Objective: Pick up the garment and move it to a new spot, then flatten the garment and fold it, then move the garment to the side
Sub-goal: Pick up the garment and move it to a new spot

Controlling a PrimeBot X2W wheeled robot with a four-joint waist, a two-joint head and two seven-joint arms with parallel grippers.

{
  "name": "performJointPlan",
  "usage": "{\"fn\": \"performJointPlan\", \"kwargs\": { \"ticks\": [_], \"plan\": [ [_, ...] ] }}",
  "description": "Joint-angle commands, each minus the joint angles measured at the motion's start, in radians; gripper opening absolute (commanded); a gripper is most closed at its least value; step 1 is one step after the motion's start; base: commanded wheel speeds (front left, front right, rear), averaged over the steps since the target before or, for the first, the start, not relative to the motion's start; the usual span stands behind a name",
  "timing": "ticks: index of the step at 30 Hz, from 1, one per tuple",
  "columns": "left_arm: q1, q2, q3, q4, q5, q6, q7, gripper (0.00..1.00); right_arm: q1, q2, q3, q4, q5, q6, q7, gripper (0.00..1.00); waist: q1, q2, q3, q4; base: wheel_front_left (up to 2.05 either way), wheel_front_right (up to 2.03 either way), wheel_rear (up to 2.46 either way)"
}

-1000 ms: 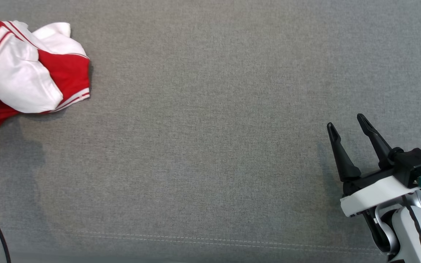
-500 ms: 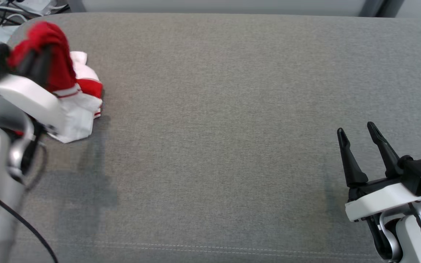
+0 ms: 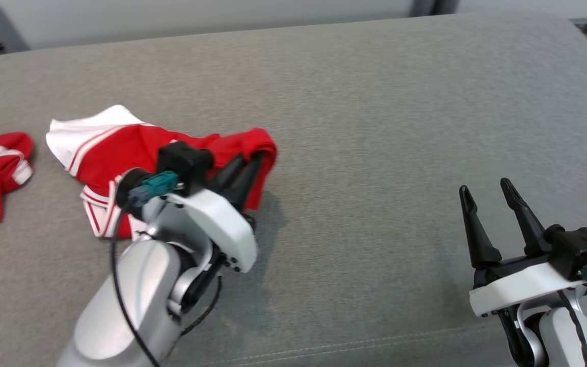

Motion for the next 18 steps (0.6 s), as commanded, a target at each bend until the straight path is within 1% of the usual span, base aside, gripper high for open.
{"fn": "performJointPlan", "kwargs": {
  "ticks": [1, 5, 9, 10, 13, 15, 18],
  "plan": [
    [-0.077, -0.002, 0.013, -0.002, -0.002, -0.021, -0.010, 0.00, 0.003, 0.002, 0.020, -0.023, 0.004, 0.004, -0.014, 1.00, 0.0000, 0.0000, -0.002, -0.076, 0.00, 0.00, 0.00],
    [-0.142, -0.048, -0.036, 0.066, 0.010, -0.049, -0.020, 0.00, 0.007, 0.010, 0.032, -0.014, 0.006, 0.004, -0.018, 1.00, 0.0000, 0.0000, -0.001, -0.178, 0.00, 0.00, 0.00],
    [-0.217, -0.083, -0.064, 0.116, 0.027, -0.059, -0.039, 0.00, 0.005, 0.019, 0.047, -0.003, 0.015, 0.004, -0.021, 1.00, 0.0000, 0.0000, 0.016, -0.279, 0.00, 0.00, 0.00],
    [-0.217, -0.083, -0.064, 0.116, 0.027, -0.059, -0.039, 0.00, 0.005, 0.019, 0.047, -0.003, 0.015, 0.004, -0.021, 1.00, 0.0000, 0.0000, 0.016, -0.279, 0.00, 0.00, 0.00],
    [-0.255, -0.098, -0.082, 0.162, 0.033, -0.062, -0.037, 0.00, 0.001, 0.027, 0.056, 0.010, 0.024, 0.004, -0.025, 1.00, 0.0000, 0.0000, 0.036, -0.339, 0.00, 0.00, 0.00],
    [-0.269, -0.102, -0.089, 0.205, 0.033, -0.064, -0.030, 0.00, -0.005, 0.033, 0.064, 0.020, 0.032, 0.004, -0.029, 1.00, 0.0000, 0.0000, 0.051, -0.366, 0.00, 0.00, 0.00],
    [-0.280, -0.105, -0.092, 0.282, 0.023, -0.068, -0.029, 0.00, -0.016, 0.042, 0.073, 0.032, 0.043, 0.004, -0.034, 1.00, 0.0000, 0.0000, 0.073, -0.381, 0.00, 0.00, 0.00]
  ]
}}
